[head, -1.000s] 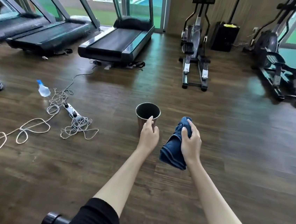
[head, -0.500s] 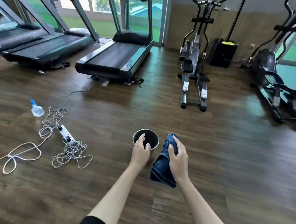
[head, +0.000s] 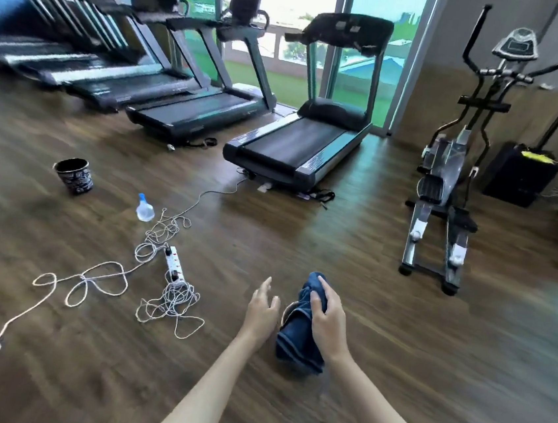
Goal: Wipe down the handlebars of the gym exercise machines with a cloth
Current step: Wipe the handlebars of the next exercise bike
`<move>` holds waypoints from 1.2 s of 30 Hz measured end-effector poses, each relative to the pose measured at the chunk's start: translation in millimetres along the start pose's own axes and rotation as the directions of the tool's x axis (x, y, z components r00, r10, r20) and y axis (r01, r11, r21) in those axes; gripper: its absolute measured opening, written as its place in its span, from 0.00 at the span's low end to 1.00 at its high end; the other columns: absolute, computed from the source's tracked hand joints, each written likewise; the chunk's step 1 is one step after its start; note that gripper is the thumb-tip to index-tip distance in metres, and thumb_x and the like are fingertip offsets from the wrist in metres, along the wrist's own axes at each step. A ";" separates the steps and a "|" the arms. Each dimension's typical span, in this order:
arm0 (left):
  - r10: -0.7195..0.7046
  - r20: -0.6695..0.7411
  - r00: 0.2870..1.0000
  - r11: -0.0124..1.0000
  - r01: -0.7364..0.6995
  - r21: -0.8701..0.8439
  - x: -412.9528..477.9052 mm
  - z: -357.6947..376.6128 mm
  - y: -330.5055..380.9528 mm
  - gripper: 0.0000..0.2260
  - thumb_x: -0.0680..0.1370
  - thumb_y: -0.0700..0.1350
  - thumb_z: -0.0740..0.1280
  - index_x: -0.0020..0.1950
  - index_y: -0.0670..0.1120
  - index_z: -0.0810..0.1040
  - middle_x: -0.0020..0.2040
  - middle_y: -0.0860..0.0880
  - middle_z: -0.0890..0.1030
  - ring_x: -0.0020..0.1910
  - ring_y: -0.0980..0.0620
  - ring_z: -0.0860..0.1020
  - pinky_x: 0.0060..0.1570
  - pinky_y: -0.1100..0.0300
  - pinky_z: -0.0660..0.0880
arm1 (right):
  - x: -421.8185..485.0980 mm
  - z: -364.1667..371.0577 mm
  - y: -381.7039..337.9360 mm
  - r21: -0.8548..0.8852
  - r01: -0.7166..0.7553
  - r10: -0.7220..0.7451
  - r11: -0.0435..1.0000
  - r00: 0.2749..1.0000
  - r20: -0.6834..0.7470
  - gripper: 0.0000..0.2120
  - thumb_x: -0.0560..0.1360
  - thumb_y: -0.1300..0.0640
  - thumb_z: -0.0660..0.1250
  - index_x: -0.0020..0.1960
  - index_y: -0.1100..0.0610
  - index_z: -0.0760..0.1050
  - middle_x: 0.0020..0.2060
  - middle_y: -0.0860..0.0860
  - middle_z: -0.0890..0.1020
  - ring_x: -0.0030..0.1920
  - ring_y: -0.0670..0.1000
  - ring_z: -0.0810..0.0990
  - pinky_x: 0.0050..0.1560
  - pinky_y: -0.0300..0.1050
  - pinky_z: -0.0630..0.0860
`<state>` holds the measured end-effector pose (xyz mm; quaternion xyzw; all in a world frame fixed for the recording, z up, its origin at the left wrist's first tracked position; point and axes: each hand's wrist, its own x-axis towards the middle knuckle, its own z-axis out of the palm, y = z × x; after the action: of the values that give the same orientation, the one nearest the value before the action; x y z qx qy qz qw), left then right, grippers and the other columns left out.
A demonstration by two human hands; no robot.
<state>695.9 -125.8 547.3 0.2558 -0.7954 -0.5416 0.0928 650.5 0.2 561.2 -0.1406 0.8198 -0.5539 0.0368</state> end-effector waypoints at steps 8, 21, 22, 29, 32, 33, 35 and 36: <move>-0.121 -0.246 0.962 0.992 0.110 -0.061 57.4 -71.5 -17.1 0.22 0.81 0.40 0.57 0.75 0.43 0.60 0.72 0.42 0.66 0.71 0.47 0.65 0.70 0.54 0.62 | 75.0 89.4 -38.8 0.010 0.117 -0.115 0.993 0.947 0.299 0.19 0.81 0.59 0.60 0.72 0.59 0.67 0.70 0.56 0.70 0.70 0.52 0.68 0.68 0.39 0.61; -0.300 -0.567 0.767 0.950 0.187 -0.249 151.1 -267.5 -89.9 0.20 0.81 0.39 0.57 0.74 0.44 0.63 0.74 0.45 0.66 0.73 0.49 0.63 0.71 0.58 0.59 | 153.9 322.6 -130.9 0.086 0.269 -0.265 0.959 0.754 0.601 0.19 0.81 0.61 0.60 0.71 0.59 0.68 0.68 0.56 0.71 0.69 0.53 0.69 0.65 0.36 0.59; -0.313 -0.585 0.748 0.946 0.188 -0.265 154.6 -283.0 -93.5 0.20 0.81 0.39 0.56 0.74 0.43 0.63 0.74 0.45 0.66 0.73 0.49 0.63 0.71 0.57 0.59 | 155.1 339.5 -139.8 0.098 0.280 -0.278 0.955 0.731 0.623 0.19 0.81 0.61 0.60 0.71 0.59 0.68 0.68 0.56 0.72 0.69 0.53 0.68 0.65 0.35 0.59; -0.392 -0.708 0.587 0.912 0.146 -0.383 159.4 -387.2 -127.4 0.20 0.82 0.40 0.55 0.75 0.44 0.61 0.74 0.48 0.65 0.73 0.52 0.63 0.66 0.63 0.59 | 155.1 462.9 -198.4 0.184 0.332 -0.345 0.925 0.534 0.772 0.19 0.81 0.59 0.59 0.72 0.58 0.67 0.69 0.54 0.70 0.70 0.51 0.67 0.61 0.28 0.55; -0.429 -0.773 0.467 0.901 0.151 -0.408 155.4 -428.7 -146.9 0.20 0.83 0.40 0.55 0.75 0.44 0.61 0.74 0.49 0.64 0.73 0.51 0.62 0.67 0.63 0.59 | 147.5 518.5 -221.1 0.240 0.343 -0.377 0.908 0.420 0.826 0.19 0.82 0.59 0.59 0.73 0.58 0.66 0.69 0.55 0.70 0.70 0.52 0.67 0.60 0.28 0.56; -0.440 -0.793 0.422 0.897 0.159 -0.413 154.4 -442.9 -155.2 0.20 0.83 0.41 0.55 0.75 0.44 0.61 0.74 0.48 0.64 0.73 0.51 0.63 0.68 0.62 0.59 | 144.0 537.4 -228.9 0.260 0.346 -0.387 0.901 0.377 0.841 0.19 0.82 0.59 0.59 0.73 0.58 0.66 0.70 0.55 0.69 0.70 0.52 0.67 0.59 0.28 0.56; -0.453 -0.828 0.329 0.891 0.173 -0.419 151.8 -472.5 -170.6 0.20 0.82 0.40 0.55 0.75 0.44 0.62 0.75 0.47 0.64 0.73 0.51 0.63 0.70 0.59 0.59 | 135.5 575.6 -244.6 0.301 0.361 -0.411 0.883 0.282 0.867 0.20 0.82 0.59 0.58 0.73 0.58 0.66 0.70 0.55 0.69 0.70 0.52 0.66 0.62 0.30 0.57; -0.459 -0.843 0.279 0.888 0.185 -0.422 150.5 -487.7 -178.2 0.20 0.82 0.40 0.55 0.75 0.43 0.62 0.74 0.46 0.65 0.73 0.50 0.63 0.70 0.58 0.59 | 130.7 595.1 -252.8 0.324 0.368 -0.423 0.871 0.232 0.876 0.20 0.82 0.59 0.58 0.73 0.58 0.65 0.71 0.55 0.68 0.71 0.52 0.66 0.64 0.33 0.57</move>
<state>829.4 -649.5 559.0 0.6589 -0.4584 -0.3990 0.4433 701.9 -657.3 577.6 -0.6297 0.5734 -0.3842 0.3566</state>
